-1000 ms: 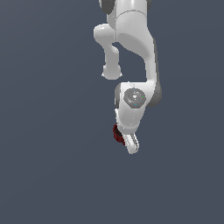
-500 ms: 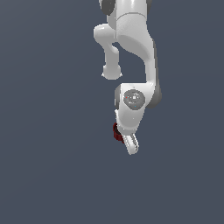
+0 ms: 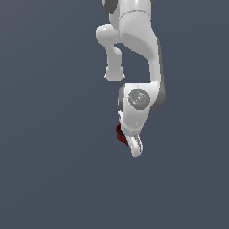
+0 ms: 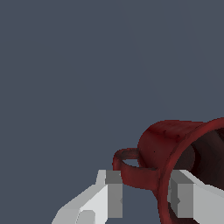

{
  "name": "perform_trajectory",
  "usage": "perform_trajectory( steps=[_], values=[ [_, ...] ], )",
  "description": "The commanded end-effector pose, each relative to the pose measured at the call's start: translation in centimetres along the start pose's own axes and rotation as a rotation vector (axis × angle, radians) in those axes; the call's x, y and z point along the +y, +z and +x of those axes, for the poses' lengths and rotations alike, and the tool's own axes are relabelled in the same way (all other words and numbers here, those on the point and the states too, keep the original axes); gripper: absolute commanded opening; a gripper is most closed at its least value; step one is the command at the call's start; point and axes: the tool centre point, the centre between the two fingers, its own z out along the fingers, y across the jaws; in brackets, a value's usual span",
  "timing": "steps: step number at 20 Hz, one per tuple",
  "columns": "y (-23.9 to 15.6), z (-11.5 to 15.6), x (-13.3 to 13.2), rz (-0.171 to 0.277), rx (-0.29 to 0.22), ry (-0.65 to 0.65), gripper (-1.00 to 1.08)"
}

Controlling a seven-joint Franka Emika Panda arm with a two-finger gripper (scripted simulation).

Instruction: Pick up the object and move it to a goal position.

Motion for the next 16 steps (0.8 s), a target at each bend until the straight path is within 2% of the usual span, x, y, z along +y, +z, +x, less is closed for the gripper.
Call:
perform_trajectory(
  steps=[1,6,16],
  values=[
    [-0.9,-0.7,0.1,0.004,0.000,-0.001,-1.00],
    [-3.3,-2.9,0.9,0.003,0.000,-0.001,-1.00],
    [-10.4,-9.3,2.9,0.002,0.000,-0.001,-1.00]
  ],
)
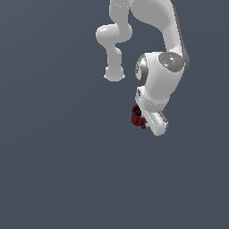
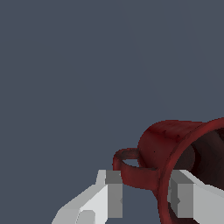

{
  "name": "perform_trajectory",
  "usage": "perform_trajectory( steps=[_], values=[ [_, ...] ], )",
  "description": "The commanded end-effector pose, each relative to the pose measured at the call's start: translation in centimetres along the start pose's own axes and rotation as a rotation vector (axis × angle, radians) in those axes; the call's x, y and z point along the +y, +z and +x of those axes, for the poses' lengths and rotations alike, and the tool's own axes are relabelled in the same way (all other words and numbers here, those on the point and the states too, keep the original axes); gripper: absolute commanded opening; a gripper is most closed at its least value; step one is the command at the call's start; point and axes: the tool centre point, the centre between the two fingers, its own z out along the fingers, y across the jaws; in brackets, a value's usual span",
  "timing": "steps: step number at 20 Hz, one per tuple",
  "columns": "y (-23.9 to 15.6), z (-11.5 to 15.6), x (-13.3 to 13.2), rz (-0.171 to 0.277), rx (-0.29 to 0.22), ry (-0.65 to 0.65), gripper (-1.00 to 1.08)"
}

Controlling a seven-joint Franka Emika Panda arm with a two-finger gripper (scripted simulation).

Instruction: Pick up the object and move it to a goal position.

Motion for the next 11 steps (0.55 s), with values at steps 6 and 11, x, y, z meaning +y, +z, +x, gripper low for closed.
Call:
perform_trajectory(
  steps=[6,11],
  values=[
    [-3.8,-3.3,0.9,0.002,0.001,0.001,-1.00],
    [-4.6,-3.9,1.0,0.002,0.001,0.001,-1.00]
  ],
)
